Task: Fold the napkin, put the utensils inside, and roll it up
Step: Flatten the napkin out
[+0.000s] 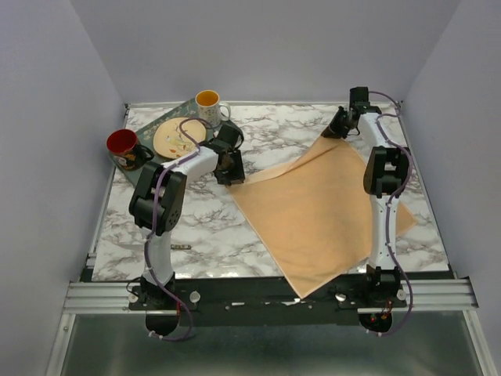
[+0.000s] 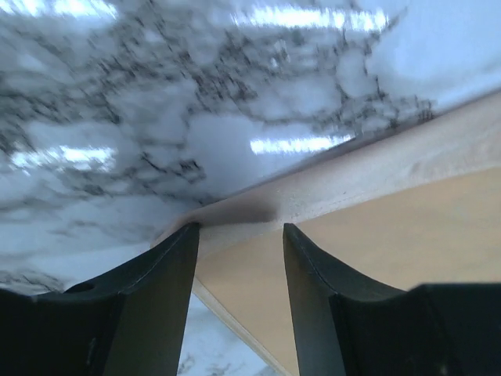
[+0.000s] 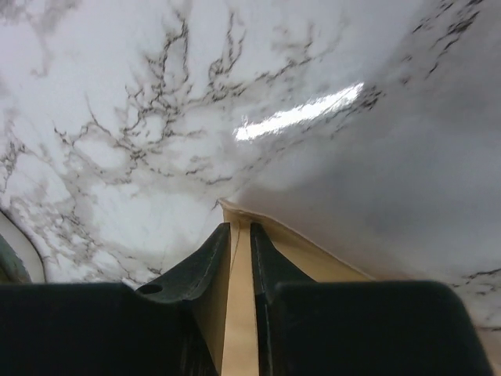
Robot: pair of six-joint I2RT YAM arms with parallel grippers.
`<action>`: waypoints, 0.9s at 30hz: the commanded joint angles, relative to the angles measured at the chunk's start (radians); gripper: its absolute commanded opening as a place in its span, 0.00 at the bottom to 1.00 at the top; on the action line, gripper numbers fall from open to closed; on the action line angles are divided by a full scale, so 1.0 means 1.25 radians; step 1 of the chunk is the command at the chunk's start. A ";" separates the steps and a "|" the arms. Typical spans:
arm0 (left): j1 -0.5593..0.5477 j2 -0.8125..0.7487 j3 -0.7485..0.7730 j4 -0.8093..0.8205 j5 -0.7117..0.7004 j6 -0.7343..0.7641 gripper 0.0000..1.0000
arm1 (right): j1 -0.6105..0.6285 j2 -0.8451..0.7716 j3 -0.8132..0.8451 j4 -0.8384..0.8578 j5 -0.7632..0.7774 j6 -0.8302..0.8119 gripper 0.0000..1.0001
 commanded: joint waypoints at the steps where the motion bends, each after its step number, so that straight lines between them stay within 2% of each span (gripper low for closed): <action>1: 0.085 0.080 0.101 -0.032 0.025 -0.008 0.57 | -0.038 0.036 0.085 0.013 -0.035 0.065 0.26; 4: 0.093 0.051 0.168 -0.047 -0.077 0.044 0.61 | -0.040 0.010 0.098 0.076 -0.076 0.059 0.28; 5: 0.095 0.037 0.190 -0.047 -0.087 0.055 0.64 | -0.033 -0.012 0.109 0.089 -0.091 0.036 0.29; 6: 0.096 0.012 0.199 -0.043 -0.076 0.070 0.72 | -0.028 -0.024 0.117 0.082 -0.076 0.019 0.29; 7: 0.095 0.002 0.207 -0.043 -0.062 0.081 0.74 | -0.023 -0.041 0.118 0.073 -0.061 -0.002 0.33; 9: 0.095 -0.014 0.223 -0.048 -0.016 0.092 0.74 | -0.012 -0.109 0.068 0.059 -0.028 -0.056 0.36; 10: 0.087 -0.034 0.220 -0.047 0.046 0.086 0.73 | -0.010 -0.132 0.039 0.059 -0.024 -0.065 0.38; 14: 0.011 -0.074 0.161 -0.031 0.062 0.087 0.69 | 0.000 -0.251 -0.137 0.040 -0.036 -0.104 0.40; 17: -0.051 -0.066 0.141 0.020 0.092 0.095 0.65 | 0.000 -0.355 -0.289 0.041 0.028 -0.125 0.40; 18: -0.062 -0.054 0.146 0.056 0.113 0.090 0.61 | 0.000 -0.385 -0.323 0.050 0.042 -0.118 0.39; 19: -0.076 -0.028 0.150 0.085 0.137 0.084 0.59 | 0.000 -0.440 -0.416 0.067 0.035 -0.112 0.35; 21: -0.108 0.000 0.166 0.160 0.179 0.067 0.54 | 0.000 -0.495 -0.505 0.125 -0.008 -0.090 0.29; 22: -0.115 0.036 0.177 0.175 0.189 0.051 0.52 | 0.000 -0.538 -0.576 0.137 -0.018 -0.085 0.22; 26: -0.159 0.149 0.328 0.173 0.195 0.037 0.48 | 0.034 -0.608 -0.742 0.203 -0.030 -0.067 0.08; 27: -0.169 0.170 0.352 0.168 0.197 0.031 0.47 | 0.041 -0.616 -0.763 0.212 -0.025 -0.070 0.07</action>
